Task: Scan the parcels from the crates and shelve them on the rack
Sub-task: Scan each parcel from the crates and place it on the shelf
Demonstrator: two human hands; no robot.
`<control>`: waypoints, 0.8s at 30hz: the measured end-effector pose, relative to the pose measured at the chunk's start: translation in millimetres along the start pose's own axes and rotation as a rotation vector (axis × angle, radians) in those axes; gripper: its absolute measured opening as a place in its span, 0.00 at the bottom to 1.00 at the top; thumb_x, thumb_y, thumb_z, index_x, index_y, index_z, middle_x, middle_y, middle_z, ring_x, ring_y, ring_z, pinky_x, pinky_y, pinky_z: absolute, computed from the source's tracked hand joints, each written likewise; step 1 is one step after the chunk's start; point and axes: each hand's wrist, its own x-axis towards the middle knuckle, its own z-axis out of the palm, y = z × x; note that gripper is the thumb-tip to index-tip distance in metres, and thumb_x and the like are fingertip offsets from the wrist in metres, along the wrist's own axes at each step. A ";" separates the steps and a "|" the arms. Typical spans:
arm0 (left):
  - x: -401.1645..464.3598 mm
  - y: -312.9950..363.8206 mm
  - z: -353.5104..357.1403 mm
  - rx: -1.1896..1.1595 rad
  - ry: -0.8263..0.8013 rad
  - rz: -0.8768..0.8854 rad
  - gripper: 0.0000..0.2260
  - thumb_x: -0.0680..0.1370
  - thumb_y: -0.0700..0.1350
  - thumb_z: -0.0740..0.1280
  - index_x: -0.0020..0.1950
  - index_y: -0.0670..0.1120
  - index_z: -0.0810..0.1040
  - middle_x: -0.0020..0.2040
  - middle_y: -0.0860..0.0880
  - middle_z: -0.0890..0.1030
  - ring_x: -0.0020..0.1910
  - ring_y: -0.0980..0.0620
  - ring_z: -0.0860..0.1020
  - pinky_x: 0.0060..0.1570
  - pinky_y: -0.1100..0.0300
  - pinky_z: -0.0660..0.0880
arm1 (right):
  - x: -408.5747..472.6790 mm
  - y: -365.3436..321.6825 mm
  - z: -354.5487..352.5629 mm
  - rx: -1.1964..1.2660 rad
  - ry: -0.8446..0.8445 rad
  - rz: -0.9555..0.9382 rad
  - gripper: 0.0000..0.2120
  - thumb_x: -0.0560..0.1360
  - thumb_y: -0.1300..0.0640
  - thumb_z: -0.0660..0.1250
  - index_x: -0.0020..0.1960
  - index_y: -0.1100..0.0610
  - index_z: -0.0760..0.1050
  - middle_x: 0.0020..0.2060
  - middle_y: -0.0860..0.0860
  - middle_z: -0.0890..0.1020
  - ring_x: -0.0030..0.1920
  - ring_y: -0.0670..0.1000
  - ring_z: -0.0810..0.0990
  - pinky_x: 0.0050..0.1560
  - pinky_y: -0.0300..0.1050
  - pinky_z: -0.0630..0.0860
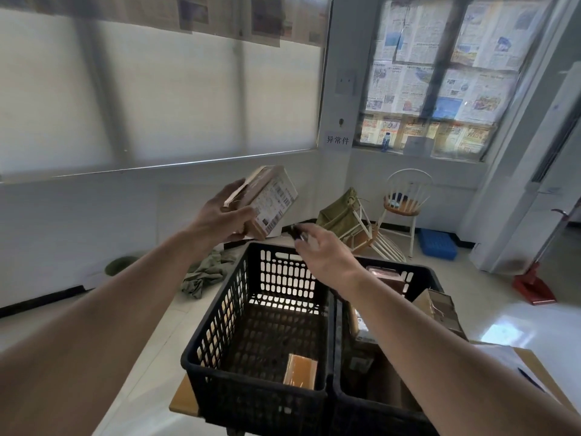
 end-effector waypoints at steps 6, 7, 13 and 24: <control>-10.5 -3.3 -5.9 -0.243 -0.047 -0.150 0.30 0.75 0.35 0.71 0.66 0.69 0.78 0.62 0.37 0.80 0.49 0.40 0.88 0.46 0.49 0.85 | 12.0 -27.6 33.6 0.351 0.267 0.008 0.21 0.88 0.50 0.60 0.80 0.39 0.66 0.72 0.47 0.77 0.67 0.51 0.79 0.64 0.46 0.77; -14.3 -4.3 -7.0 -0.257 -0.048 -0.161 0.30 0.74 0.35 0.72 0.64 0.68 0.79 0.62 0.35 0.79 0.50 0.39 0.87 0.46 0.48 0.85 | 13.8 -31.6 37.5 0.380 0.281 0.008 0.22 0.89 0.50 0.59 0.81 0.38 0.64 0.74 0.48 0.76 0.71 0.54 0.77 0.68 0.52 0.74; -45.5 5.6 -4.1 -0.216 -0.053 -0.164 0.30 0.69 0.41 0.75 0.66 0.63 0.75 0.64 0.31 0.76 0.51 0.32 0.86 0.52 0.45 0.84 | 22.4 -36.8 46.6 0.463 0.243 -0.035 0.25 0.89 0.47 0.55 0.84 0.33 0.55 0.80 0.48 0.69 0.73 0.54 0.71 0.65 0.53 0.68; -126.9 27.8 14.5 0.116 0.426 -0.073 0.18 0.80 0.57 0.71 0.58 0.44 0.74 0.55 0.40 0.84 0.57 0.39 0.84 0.62 0.32 0.78 | -7.0 -39.1 47.6 0.684 -0.154 -0.284 0.23 0.90 0.51 0.54 0.82 0.33 0.61 0.70 0.45 0.76 0.58 0.49 0.83 0.55 0.56 0.86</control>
